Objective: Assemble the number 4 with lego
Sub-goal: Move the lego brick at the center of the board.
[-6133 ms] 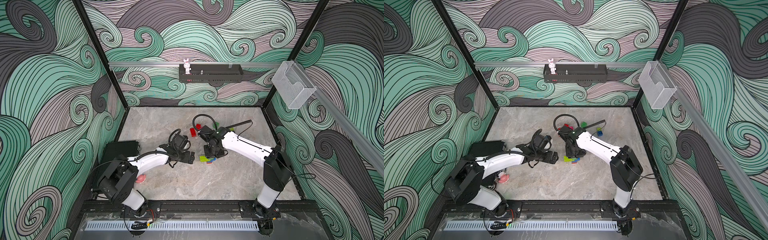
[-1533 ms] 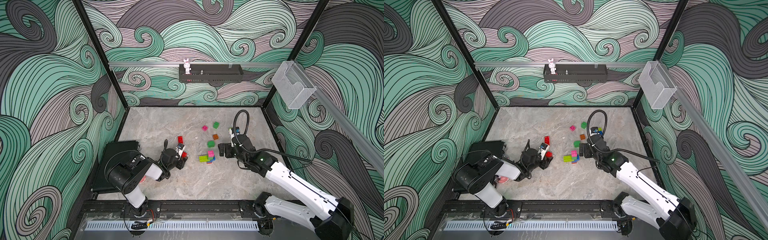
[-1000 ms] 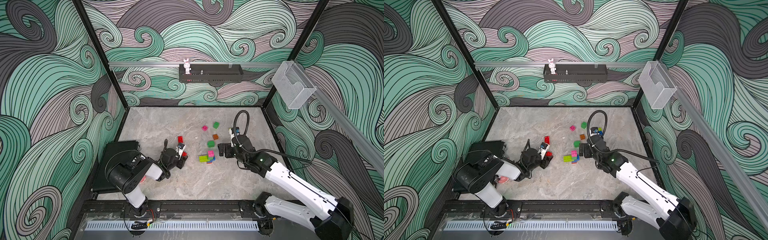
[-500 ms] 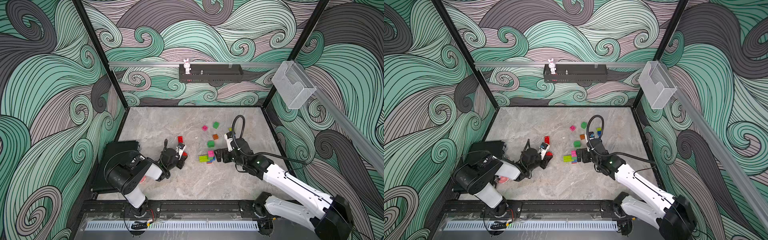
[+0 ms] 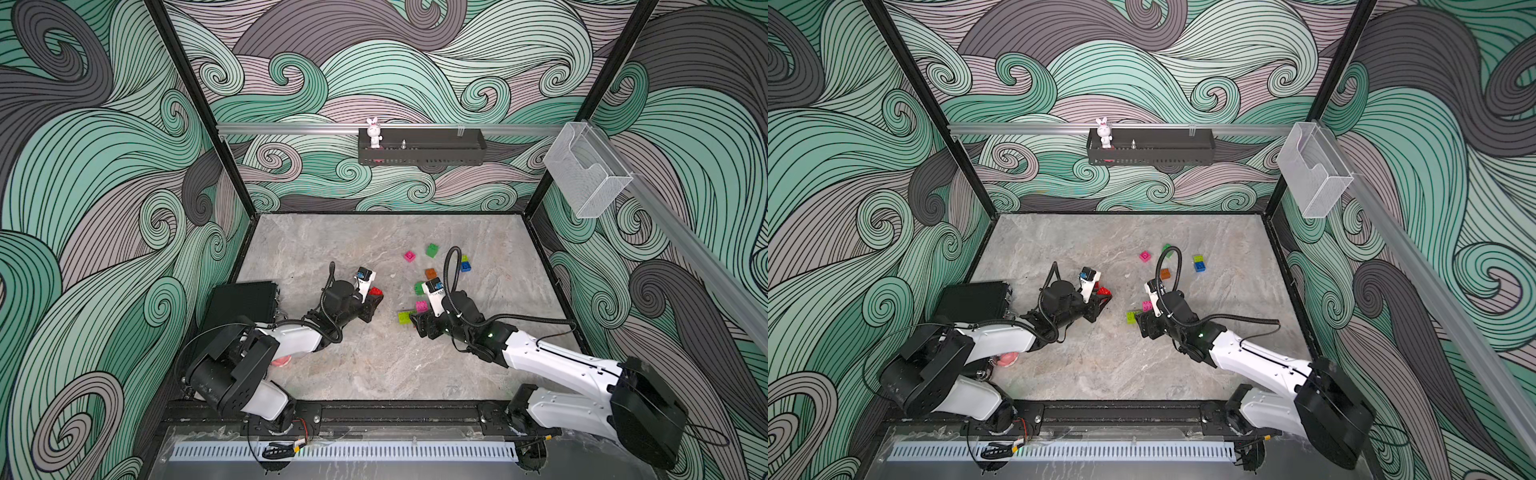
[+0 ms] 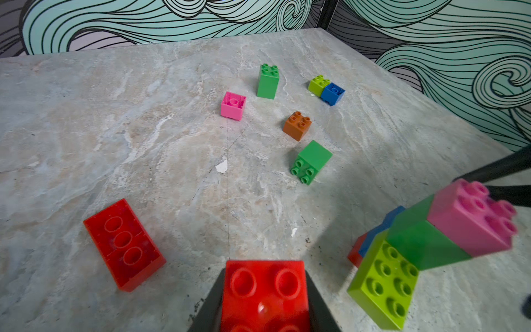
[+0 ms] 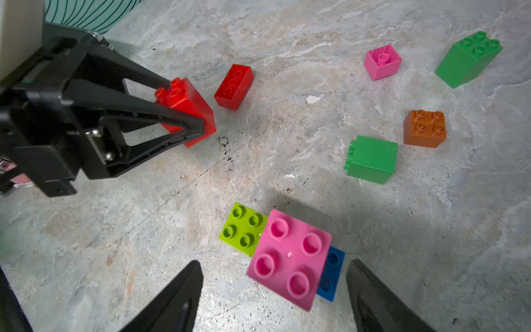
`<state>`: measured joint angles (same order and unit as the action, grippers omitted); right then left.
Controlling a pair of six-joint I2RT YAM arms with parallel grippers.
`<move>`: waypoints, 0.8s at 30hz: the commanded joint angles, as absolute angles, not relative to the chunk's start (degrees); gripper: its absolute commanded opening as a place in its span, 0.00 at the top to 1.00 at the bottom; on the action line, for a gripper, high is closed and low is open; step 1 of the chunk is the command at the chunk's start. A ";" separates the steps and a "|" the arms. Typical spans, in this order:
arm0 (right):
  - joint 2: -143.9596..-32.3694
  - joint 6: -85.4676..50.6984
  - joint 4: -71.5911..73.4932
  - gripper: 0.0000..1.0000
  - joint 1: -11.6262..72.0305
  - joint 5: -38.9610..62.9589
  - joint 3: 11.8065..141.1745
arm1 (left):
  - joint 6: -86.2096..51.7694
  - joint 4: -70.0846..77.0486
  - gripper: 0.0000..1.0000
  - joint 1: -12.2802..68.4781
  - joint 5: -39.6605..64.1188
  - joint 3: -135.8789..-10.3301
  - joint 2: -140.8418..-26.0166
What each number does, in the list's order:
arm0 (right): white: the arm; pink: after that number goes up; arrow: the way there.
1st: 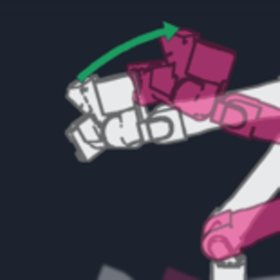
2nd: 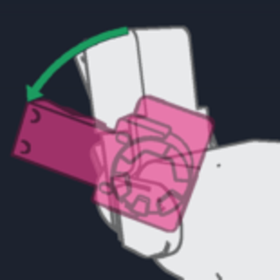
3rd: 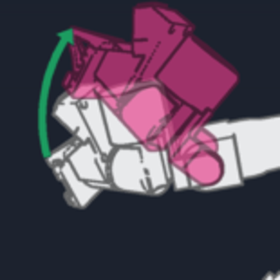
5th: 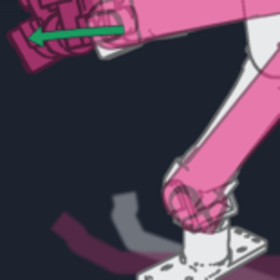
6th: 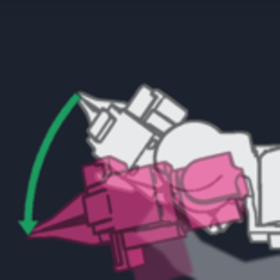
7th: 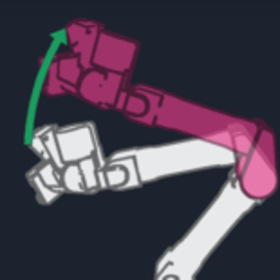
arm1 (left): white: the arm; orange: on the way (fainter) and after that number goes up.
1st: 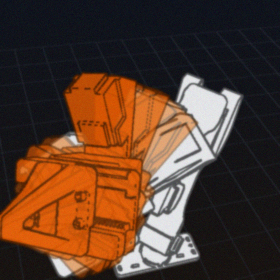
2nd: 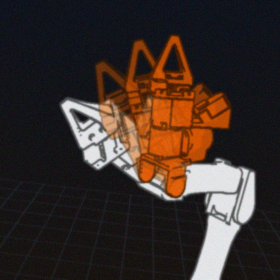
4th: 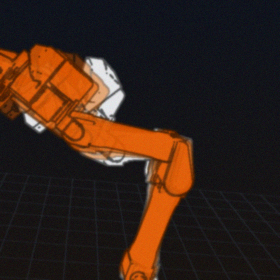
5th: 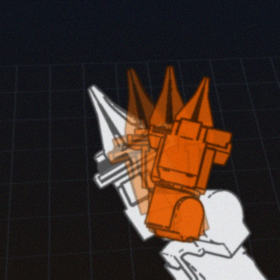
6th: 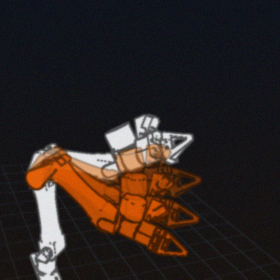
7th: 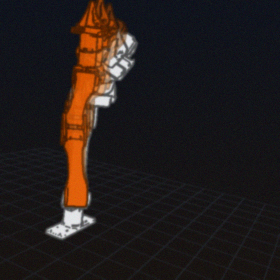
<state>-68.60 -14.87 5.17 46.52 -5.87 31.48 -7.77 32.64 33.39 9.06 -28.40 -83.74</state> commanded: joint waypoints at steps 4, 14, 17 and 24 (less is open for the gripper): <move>-72.80 -10.38 15.19 0.34 46.85 -10.45 30.04 | -8.68 23.11 1.00 32.72 10.19 -32.87 -82.60; -75.46 -6.89 19.45 0.50 47.11 -11.56 28.19 | -14.12 19.72 1.00 32.42 1.93 -33.96 -82.27; -74.93 -6.85 19.68 0.52 47.08 -11.86 26.98 | -14.67 17.11 1.00 32.26 0.40 -34.99 -82.36; -74.28 -7.16 20.28 0.55 47.11 -10.68 25.89 | -15.93 12.63 1.00 31.82 0.37 -37.26 -82.57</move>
<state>-75.13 -7.49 18.50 46.76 -10.50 26.50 -14.81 15.97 32.27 1.30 -35.07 -83.66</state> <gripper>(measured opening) 0.461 0.328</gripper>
